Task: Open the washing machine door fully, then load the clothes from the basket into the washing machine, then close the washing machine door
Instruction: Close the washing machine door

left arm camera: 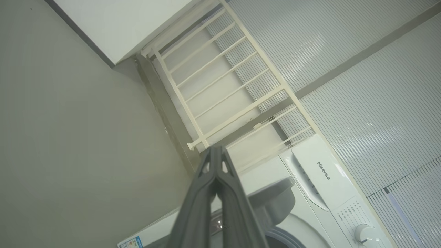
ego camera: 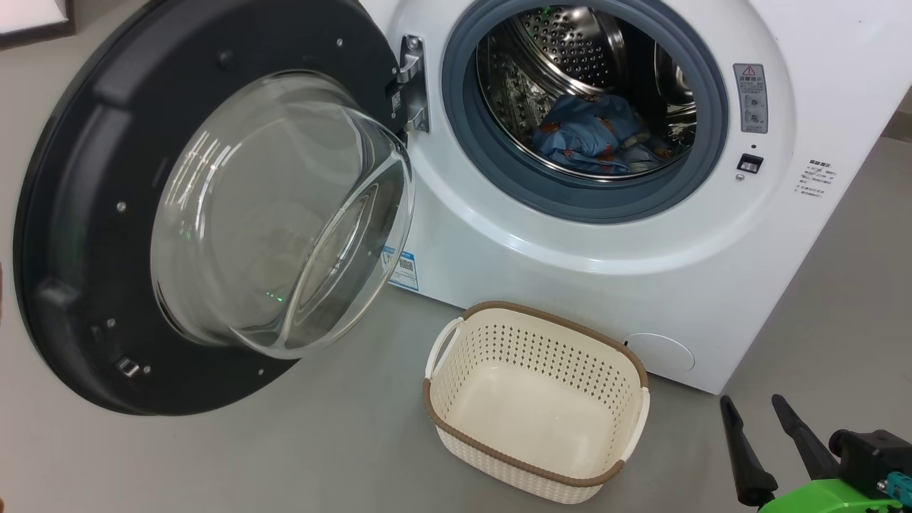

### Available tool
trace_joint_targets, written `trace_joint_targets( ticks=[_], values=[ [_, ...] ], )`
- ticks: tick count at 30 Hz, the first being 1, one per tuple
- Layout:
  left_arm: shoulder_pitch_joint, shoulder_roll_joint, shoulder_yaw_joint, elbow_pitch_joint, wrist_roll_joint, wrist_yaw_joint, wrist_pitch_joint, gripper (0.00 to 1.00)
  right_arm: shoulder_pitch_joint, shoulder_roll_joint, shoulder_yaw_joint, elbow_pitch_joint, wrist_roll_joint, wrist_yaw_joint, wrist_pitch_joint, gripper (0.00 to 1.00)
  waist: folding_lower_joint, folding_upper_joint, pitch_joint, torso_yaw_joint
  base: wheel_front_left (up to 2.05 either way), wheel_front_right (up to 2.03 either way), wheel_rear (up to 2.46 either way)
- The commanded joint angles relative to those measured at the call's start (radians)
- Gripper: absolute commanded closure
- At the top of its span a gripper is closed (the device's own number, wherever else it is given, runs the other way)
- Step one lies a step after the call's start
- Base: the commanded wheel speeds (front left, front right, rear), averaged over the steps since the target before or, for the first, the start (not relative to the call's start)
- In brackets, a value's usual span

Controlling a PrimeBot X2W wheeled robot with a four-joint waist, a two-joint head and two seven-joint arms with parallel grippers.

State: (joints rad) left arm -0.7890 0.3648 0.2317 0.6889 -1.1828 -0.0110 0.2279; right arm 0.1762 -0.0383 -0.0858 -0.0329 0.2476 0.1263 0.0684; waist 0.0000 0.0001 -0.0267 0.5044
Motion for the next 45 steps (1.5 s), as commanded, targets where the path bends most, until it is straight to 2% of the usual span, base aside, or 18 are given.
trace_joint_targets(
  ticks=[1, 8, 19, 30, 45],
  values=[
    [-0.045, 0.053, 0.029, -0.003, -0.020, 0.001, 0.021, 1.00, -0.020, -0.013, 0.014, -0.031, 0.015, 0.004, -0.009, 0.00, 0.0000, -0.0001, -0.001, -0.001, 0.00, 0.00, 0.00],
    [-0.075, 0.066, 0.059, 0.123, -0.098, 0.006, 0.141, 1.00, -0.014, -0.012, 0.014, -0.024, 0.026, 0.004, -0.014, 0.00, 0.0000, -0.0001, 0.005, -0.016, 0.00, 0.00, 0.00],
    [-0.081, 0.074, 0.077, 0.218, -0.144, 0.010, 0.222, 1.00, -0.020, -0.012, 0.015, -0.015, 0.033, 0.004, -0.017, 0.00, 0.0000, -0.0001, 0.012, -0.032, 0.00, 0.00, 0.00],
    [-0.082, 0.064, 0.081, 0.239, -0.173, -0.004, 0.285, 1.00, -0.023, -0.012, 0.012, -0.010, 0.036, 0.004, -0.017, 0.00, 0.0000, -0.0001, 0.011, -0.026, 0.00, 0.00, 0.00],
    [-0.059, 0.053, 0.065, 0.212, -0.211, -0.009, 0.439, 1.00, -0.022, -0.012, 0.017, -0.005, 0.045, 0.004, -0.011, 0.00, 0.0000, -0.0001, 0.009, -0.027, 0.00, 0.00, 0.00]
  ],
)
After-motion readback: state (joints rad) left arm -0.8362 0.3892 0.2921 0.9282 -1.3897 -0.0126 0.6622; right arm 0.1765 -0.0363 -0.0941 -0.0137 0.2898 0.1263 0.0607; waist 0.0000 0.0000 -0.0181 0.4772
